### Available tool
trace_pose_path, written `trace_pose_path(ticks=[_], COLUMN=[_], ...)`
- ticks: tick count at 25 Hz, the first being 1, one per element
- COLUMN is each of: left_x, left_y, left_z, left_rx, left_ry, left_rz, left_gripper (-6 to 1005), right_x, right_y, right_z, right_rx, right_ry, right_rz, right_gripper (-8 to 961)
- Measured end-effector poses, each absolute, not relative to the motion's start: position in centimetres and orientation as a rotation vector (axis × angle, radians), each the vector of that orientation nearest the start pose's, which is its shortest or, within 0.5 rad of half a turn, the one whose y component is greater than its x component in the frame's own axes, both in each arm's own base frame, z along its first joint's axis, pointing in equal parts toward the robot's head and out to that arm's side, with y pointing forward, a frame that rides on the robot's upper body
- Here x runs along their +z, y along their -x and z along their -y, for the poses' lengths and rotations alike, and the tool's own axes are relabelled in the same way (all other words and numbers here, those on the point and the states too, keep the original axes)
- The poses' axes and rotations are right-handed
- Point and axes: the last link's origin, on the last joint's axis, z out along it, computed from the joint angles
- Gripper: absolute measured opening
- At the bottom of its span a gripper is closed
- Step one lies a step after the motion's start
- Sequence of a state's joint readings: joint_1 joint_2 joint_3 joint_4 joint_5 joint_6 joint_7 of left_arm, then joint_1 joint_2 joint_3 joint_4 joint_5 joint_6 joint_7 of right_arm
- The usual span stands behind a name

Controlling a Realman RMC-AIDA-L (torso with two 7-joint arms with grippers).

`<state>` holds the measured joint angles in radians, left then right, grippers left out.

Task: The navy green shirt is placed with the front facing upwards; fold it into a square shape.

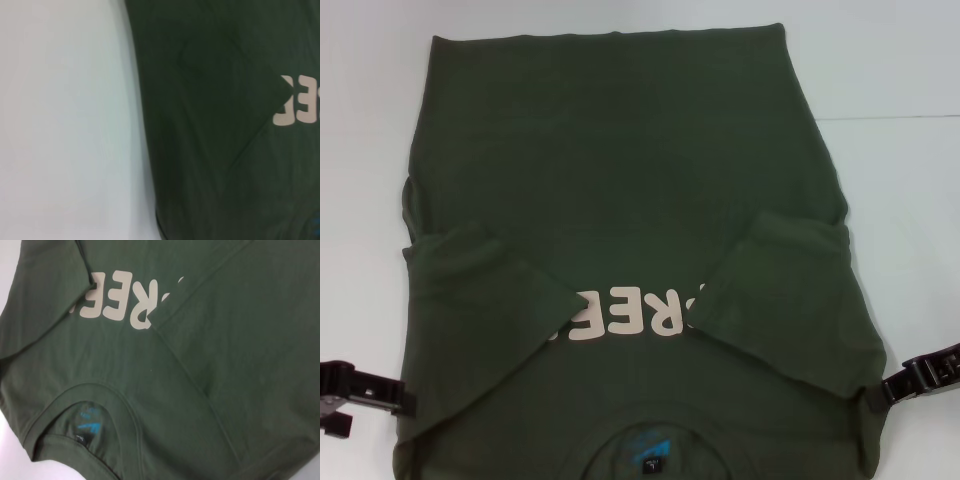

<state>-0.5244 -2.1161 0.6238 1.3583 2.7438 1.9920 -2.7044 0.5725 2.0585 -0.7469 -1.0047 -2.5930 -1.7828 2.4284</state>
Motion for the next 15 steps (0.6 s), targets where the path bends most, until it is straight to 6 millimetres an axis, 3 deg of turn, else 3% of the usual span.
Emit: trace_pose_path(ticks=[15], left_x=[6.1], left_y=[29.3], left_z=[-29.7], left_rx=[0.209], left_ry=[2.056], left_rz=[2.027], left_gripper=[853], right_x=[3.9], right_y=[-27.7], right_z=[-31.9], right_rx=[-0.141], right_ry=[2.471], right_rz=[-1.746], right_gripper=[44])
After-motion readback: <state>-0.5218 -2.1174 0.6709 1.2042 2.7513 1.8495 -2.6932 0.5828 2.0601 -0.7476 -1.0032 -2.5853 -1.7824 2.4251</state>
